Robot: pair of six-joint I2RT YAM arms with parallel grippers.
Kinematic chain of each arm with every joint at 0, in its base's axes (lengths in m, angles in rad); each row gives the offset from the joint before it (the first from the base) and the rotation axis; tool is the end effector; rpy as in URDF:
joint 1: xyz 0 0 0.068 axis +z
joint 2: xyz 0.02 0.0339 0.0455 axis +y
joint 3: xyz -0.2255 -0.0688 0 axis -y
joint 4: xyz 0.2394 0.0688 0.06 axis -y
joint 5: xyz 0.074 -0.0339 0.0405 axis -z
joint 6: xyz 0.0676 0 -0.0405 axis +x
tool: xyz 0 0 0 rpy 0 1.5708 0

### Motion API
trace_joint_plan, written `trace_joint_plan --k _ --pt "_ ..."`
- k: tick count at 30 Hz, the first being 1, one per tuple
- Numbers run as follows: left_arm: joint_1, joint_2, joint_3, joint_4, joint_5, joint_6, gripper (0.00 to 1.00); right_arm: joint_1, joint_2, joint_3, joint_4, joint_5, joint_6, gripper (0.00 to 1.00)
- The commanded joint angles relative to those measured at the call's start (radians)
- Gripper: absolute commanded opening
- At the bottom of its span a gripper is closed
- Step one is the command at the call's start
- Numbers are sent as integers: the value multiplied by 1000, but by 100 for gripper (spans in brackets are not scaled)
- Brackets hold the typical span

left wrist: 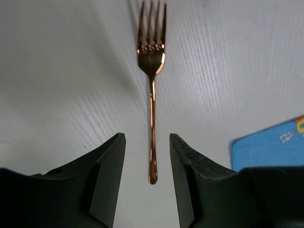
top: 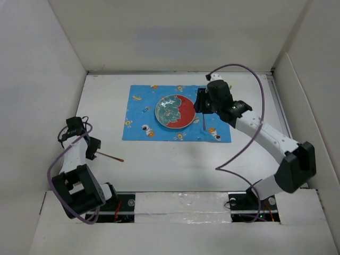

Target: Set the dinner table for one person

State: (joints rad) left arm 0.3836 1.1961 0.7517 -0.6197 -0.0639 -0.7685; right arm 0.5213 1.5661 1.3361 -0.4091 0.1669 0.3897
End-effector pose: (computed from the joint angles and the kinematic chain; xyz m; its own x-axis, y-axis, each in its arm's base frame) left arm 0.2284 0.0968 0.1509 -0.3034 -0.8704 -0.3877 -0.8527 0.4296 -0.2972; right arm 0.3339 0.1788 0.2589 -0.6211 0.0753 -0.7801 -0.1508 0.9653 0.2133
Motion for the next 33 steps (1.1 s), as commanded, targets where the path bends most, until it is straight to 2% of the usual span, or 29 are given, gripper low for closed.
trace_joint_plan --k 1,5,12,22,26,28,30,33 --pt "28 43 -11 21 -37 -14 40 60 -110 -107 91 -65 3 46" --pt "28 91 -29 74 -33 -18 44 98 -182 -132 89 -156 -21 47" --pt "-45 129 -37 106 -65 -52 45 189 -172 -110 36 -190 -58 46" --pt "-54 166 -94 133 -129 -86 41 189 -206 -100 33 -173 -69 46" --pt "-54 201 -121 169 -128 -101 37 189 -221 -101 36 -176 -68 46" --pt "-54 215 -132 190 -117 -103 28 189 -224 -101 35 -173 -68 46" --pt "-66 215 -141 202 -117 -104 26 189 -228 -101 32 -173 -64 46" --pt "-66 207 -141 218 -125 -100 16 180 -236 -88 26 -173 -63 46"
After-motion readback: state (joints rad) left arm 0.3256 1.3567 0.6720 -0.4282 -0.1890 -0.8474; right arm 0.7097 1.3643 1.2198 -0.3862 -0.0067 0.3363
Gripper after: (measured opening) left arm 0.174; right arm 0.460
